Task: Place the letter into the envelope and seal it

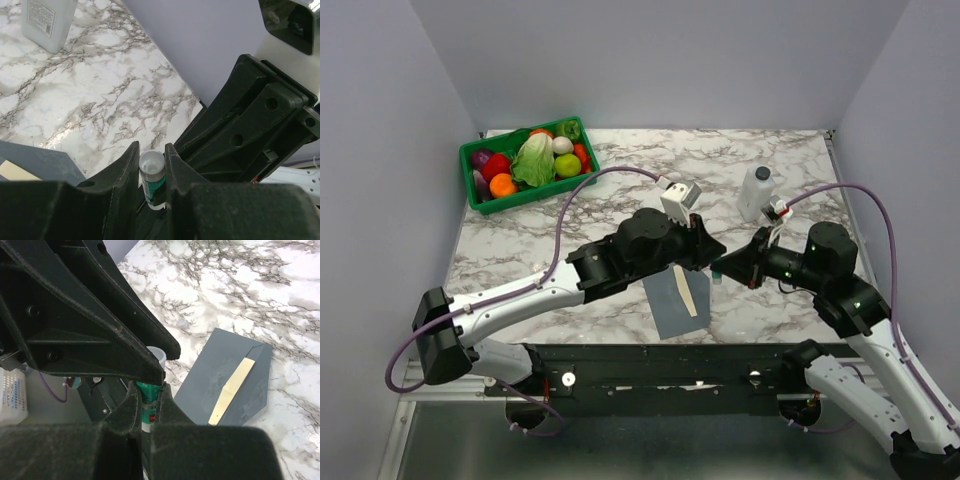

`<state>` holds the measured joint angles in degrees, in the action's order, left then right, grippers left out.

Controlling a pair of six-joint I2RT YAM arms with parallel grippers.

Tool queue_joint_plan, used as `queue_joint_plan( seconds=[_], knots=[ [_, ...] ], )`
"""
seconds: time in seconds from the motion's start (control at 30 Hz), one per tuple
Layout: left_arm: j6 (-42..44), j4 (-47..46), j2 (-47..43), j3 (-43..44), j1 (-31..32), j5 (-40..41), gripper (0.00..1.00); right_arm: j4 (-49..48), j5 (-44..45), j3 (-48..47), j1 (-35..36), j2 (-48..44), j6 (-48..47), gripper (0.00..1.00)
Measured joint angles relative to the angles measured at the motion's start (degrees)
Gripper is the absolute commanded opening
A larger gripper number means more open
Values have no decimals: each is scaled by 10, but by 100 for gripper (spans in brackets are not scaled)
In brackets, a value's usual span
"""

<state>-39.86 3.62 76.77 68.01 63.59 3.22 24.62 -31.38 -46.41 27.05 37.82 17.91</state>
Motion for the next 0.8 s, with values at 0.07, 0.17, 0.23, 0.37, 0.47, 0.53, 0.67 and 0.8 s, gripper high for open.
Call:
queue_joint_plan(
  seconds=[0.07,0.17,0.23,0.37,0.47,0.53,0.67,0.8],
  knots=[
    [11,-20,-12,-16,-1,-17,0,0,-11,0,0,-3,-1,1],
    [31,-66,-40,-55,-2,-59,0,-2,-49,-2,0,-7,-9,1],
    [46,-99,-61,-80,-5,-97,0,-2,-91,-7,0,-7,-15,1],
    [76,-151,-96,-108,-9,-184,45,-3,-171,-29,0,-6,-26,1],
    [96,-179,-114,-113,-10,-226,79,-11,-212,-46,0,-7,-30,1],
    [98,-186,-121,-113,-11,-226,86,-12,-212,-52,1,-9,-30,1],
    [84,-168,-130,-108,-19,-169,86,-6,-151,-54,2,-14,-29,1],
    [50,-110,-130,-82,-27,-44,82,11,-81,-54,3,-13,-25,1]
  ],
)
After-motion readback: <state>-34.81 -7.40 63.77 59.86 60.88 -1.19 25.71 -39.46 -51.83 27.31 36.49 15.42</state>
